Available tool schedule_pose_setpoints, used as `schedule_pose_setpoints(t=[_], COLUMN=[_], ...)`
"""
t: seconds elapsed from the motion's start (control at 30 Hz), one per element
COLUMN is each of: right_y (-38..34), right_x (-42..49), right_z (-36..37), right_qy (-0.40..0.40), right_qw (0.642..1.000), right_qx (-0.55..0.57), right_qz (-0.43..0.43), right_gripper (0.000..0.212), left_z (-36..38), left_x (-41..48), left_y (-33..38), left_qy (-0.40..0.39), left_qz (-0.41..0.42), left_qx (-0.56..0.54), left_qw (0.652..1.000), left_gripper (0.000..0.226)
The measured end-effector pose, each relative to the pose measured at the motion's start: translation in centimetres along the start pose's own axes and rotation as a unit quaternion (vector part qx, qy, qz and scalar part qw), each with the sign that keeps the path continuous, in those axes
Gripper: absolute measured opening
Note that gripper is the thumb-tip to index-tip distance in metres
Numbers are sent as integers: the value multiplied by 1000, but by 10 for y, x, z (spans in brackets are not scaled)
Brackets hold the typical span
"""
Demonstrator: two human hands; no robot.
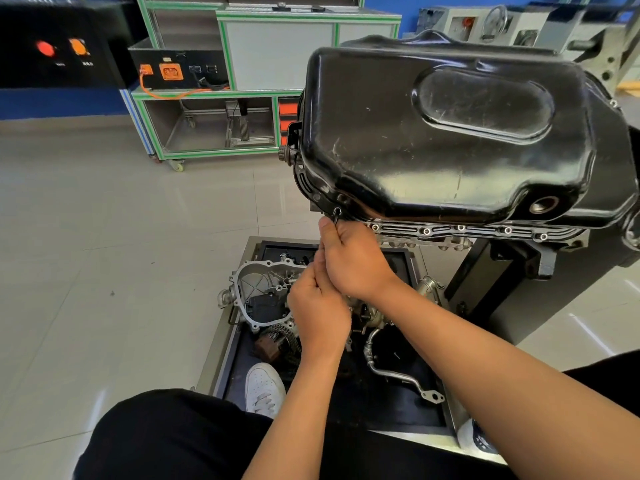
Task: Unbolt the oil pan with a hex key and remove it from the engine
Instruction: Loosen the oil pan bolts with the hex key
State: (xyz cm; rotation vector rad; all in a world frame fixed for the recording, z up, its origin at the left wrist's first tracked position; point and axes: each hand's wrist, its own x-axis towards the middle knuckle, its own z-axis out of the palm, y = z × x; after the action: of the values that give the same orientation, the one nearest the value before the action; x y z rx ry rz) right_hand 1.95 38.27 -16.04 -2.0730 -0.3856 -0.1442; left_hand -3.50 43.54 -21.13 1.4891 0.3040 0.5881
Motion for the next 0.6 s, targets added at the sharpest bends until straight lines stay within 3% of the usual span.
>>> schedule_pose_setpoints(t=[0.37, 0.5, 0.6], right_y=[1, 8, 18], right_x=[-9, -19, -21], right_z=[2, -8, -37], right_qy=[17, 58, 70], right_qw=[999, 996, 997], right_qx=[36, 63, 30], right_qz=[15, 30, 32], right_gripper=[53, 53, 35], left_z=[6, 21, 52], left_x=[-2, -17, -27], left_y=[-1, 7, 16], left_qy=[-39, -93, -155], left_qz=[-31, -128, -164], left_qx=[-28, -141, -123], left_qw=[998, 977, 966], left_gripper=[44, 29, 26])
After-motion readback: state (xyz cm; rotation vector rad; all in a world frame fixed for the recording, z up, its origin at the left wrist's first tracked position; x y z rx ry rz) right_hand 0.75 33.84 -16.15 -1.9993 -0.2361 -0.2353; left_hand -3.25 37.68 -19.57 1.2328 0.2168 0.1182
